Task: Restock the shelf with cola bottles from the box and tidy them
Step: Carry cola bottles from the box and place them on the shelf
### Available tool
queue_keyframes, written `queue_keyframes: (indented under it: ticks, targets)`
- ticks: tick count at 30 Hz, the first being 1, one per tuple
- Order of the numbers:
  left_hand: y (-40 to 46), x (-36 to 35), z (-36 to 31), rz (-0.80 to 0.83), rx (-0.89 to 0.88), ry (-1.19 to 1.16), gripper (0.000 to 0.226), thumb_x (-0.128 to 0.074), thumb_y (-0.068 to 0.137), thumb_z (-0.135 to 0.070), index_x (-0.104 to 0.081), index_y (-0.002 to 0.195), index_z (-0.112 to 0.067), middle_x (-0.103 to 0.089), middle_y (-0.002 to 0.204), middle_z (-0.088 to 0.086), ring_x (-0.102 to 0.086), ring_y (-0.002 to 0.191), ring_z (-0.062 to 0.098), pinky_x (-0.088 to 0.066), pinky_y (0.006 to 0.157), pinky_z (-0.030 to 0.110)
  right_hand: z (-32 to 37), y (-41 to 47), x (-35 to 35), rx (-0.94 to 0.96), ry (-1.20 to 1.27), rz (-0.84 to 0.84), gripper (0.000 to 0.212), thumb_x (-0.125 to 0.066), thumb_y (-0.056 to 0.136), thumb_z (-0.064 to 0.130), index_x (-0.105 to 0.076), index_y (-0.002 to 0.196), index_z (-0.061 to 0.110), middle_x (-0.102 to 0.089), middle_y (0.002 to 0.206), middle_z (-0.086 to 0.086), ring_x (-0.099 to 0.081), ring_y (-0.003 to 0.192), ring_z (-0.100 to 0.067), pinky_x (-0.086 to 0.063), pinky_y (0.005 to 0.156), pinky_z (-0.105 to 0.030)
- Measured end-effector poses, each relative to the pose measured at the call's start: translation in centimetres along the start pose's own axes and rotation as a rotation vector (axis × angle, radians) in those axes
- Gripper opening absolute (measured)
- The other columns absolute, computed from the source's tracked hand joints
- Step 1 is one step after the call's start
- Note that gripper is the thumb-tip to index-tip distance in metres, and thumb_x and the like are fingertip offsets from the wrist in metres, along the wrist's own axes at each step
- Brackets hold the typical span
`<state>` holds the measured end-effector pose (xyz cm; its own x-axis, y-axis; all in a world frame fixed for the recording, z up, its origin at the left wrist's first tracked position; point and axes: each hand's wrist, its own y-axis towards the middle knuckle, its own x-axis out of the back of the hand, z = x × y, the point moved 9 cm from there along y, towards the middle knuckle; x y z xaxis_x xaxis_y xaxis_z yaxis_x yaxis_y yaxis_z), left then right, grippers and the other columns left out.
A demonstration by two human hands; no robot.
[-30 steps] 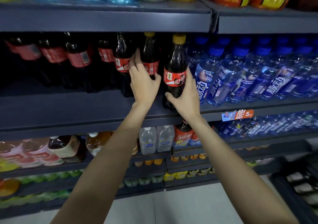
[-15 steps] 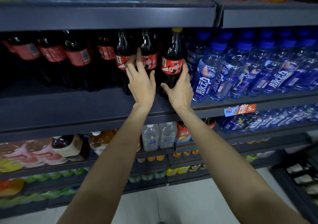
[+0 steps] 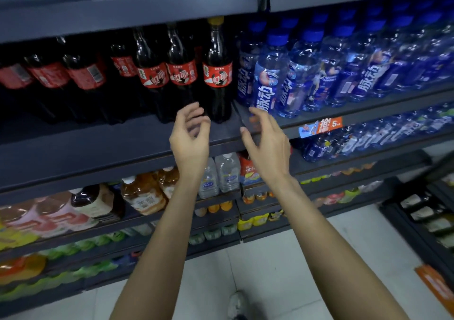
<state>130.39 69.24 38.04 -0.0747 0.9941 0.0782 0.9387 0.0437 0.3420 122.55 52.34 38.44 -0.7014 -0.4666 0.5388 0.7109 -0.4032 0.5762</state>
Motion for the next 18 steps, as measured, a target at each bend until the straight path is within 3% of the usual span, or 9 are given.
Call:
queue_keyframes:
  ticks: [4,9,12,14,16,18]
  targets:
    - [-8.7,-2.3,-2.4,0.158,-0.033,-0.112,0.013,-0.054,0.095,-0.014,-0.059,0.107,-0.018,-0.067,0.092,-0.001,-0.065,0.084,0.014,-0.052,0.079,0.023,-2.2,-6.5,8.1,0.079,-0.014,-0.150,0.022,-0.058,0.092,0.019,-0.062,0.112,0.009,-0.068,0.096,0.000,-0.064,0.088,-0.017,-0.051,0.077,-0.031]
    - [-22.8,-7.7,-1.6,0.433,0.009,-0.076,0.017,-0.057,0.093,-0.012,-0.060,0.104,-0.025,-0.067,0.088,-0.008,-0.064,0.083,0.006,-0.048,0.075,0.016,-9.9,-19.7,17.4,0.023,-0.173,-0.024,0.021,-0.059,0.090,0.013,-0.062,0.109,0.006,-0.065,0.103,-0.006,-0.060,0.094,-0.025,-0.047,0.084,-0.033]
    - [-32.7,-11.9,1.0,0.668,0.104,0.040,0.018,-0.058,0.093,-0.007,-0.060,0.104,-0.021,-0.067,0.090,-0.008,-0.062,0.084,-0.002,-0.046,0.074,0.010,-15.5,-29.3,24.1,-0.203,-0.217,0.054,0.028,-0.059,0.090,0.016,-0.058,0.117,0.014,-0.063,0.112,-0.002,-0.056,0.104,-0.020,-0.042,0.091,-0.023]
    - [-39.6,-15.1,3.5,0.862,0.161,0.168,0.025,-0.060,0.091,-0.009,-0.058,0.102,-0.032,-0.066,0.094,-0.015,-0.061,0.089,-0.005,-0.046,0.078,0.012,-18.9,-35.9,28.7,-0.381,-0.253,0.081,0.033,-0.061,0.089,0.016,-0.057,0.121,0.016,-0.062,0.116,0.000,-0.056,0.107,-0.019,-0.040,0.092,-0.021]
    - [-46.7,-18.2,6.6,1.060,0.249,0.296,0.028,-0.062,0.089,-0.010,-0.058,0.099,-0.036,-0.066,0.099,-0.017,-0.062,0.096,0.001,-0.048,0.084,0.021,-22.4,-42.8,33.3,-0.606,-0.264,0.099,0.038,-0.063,0.089,0.016,-0.055,0.126,0.017,-0.060,0.122,0.000,-0.054,0.112,-0.019,-0.041,0.093,-0.023]
    - [-53.6,-21.2,9.3,1.221,0.380,0.386,0.023,-0.062,0.088,-0.007,-0.061,0.101,-0.026,-0.066,0.101,-0.008,-0.062,0.099,0.012,-0.047,0.084,0.021,-25.8,-50.0,37.6,-0.867,-0.247,0.118,0.042,-0.061,0.091,0.019,-0.051,0.132,0.017,-0.056,0.131,-0.002,-0.052,0.118,-0.020,-0.039,0.094,-0.024]
